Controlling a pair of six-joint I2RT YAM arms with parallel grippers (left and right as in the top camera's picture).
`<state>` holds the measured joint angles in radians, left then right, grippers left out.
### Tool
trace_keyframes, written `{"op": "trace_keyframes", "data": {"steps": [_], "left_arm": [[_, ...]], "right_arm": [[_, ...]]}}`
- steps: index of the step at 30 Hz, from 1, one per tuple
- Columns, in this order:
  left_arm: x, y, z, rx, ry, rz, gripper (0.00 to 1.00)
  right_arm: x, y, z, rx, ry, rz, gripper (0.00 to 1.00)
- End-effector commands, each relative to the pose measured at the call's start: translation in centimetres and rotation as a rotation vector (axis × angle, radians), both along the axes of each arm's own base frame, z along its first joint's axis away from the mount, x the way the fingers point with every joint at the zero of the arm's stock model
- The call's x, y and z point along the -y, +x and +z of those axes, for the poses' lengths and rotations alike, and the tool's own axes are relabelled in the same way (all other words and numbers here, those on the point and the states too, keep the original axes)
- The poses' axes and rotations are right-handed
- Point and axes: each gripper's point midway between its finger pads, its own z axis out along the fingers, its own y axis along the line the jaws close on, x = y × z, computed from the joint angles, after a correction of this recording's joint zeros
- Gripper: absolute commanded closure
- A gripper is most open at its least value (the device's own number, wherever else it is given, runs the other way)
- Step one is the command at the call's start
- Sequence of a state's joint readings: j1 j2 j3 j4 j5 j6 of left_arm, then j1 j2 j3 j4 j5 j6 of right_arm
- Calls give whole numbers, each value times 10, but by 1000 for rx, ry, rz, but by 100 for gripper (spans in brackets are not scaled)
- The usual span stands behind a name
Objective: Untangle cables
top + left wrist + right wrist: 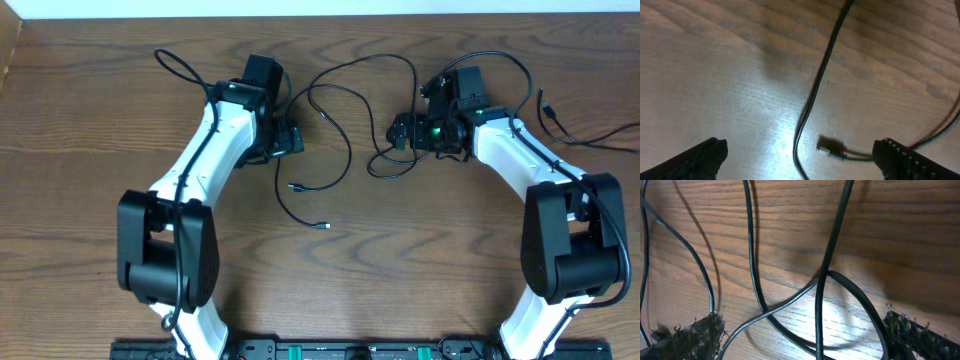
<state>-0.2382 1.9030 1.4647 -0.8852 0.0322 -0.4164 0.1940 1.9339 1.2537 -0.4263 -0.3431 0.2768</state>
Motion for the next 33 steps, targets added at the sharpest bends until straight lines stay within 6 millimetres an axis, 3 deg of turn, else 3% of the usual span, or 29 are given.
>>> {"op": "trace_keyframes", "data": {"steps": [1,10,23,33], "left_arm": [[2,1,-20,-46,3,5,2],[9,-5,-40,-108,-24,-1,2],[29,9,-39,-39,-53,-39,2],[19,13,-46,-10,0,-30,2]], "right_arm": [[-3,-1,5,17,-3,18,1],[-4,-1,5,18,-3,19,1],[-3,-5,3,3,-6,20,1],[-3,-5,3,3,-6,20,1]]}}
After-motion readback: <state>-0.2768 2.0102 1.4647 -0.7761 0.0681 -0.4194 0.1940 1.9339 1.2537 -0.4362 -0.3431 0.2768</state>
